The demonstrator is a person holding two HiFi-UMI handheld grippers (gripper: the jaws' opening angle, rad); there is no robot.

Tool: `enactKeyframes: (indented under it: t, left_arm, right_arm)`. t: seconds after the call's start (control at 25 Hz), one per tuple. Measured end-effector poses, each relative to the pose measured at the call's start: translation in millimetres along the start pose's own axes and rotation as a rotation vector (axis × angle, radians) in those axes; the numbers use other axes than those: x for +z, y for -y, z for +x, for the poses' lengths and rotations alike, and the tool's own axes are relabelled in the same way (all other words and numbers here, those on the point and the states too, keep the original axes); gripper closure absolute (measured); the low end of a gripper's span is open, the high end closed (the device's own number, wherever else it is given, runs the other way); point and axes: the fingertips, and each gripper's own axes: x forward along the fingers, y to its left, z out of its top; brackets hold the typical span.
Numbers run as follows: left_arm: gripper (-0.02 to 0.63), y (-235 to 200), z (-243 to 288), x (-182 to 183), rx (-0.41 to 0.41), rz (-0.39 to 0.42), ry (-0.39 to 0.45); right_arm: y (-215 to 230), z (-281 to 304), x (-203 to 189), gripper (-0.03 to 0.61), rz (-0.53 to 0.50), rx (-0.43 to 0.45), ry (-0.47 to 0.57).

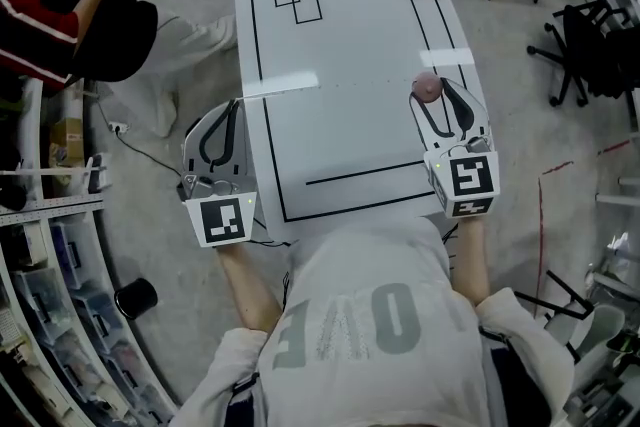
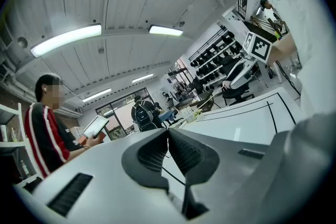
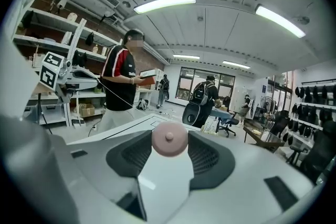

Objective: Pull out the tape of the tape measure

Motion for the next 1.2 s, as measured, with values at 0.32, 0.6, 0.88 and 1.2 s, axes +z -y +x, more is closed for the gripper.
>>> enactKeyframes:
  t: [0.32, 0.6, 0.88, 1.2]
  left_arm:
    - [0.584, -17, -9, -14, 0.071, -0.033, -0.016]
    - [0.584, -22, -12, -24, 0.088, -0.04, -0.049]
    - [0.584, -20, -11, -26, 0.079, -0.032, -0.053]
    - [0.584, -39, -19, -40, 0.15, -0.109, -0.076]
  right_arm:
    - [24, -4, -10, 0.347, -0.007, -0.094, -0.041]
    - [25, -5, -12, 0.347, -0.016, -0.075, -0.041]
    - [26, -7, -13, 0.347, -0.014, -0.078, -0.045]
    - [51, -14, -30, 0.347, 0.002, -0.153, -0.09]
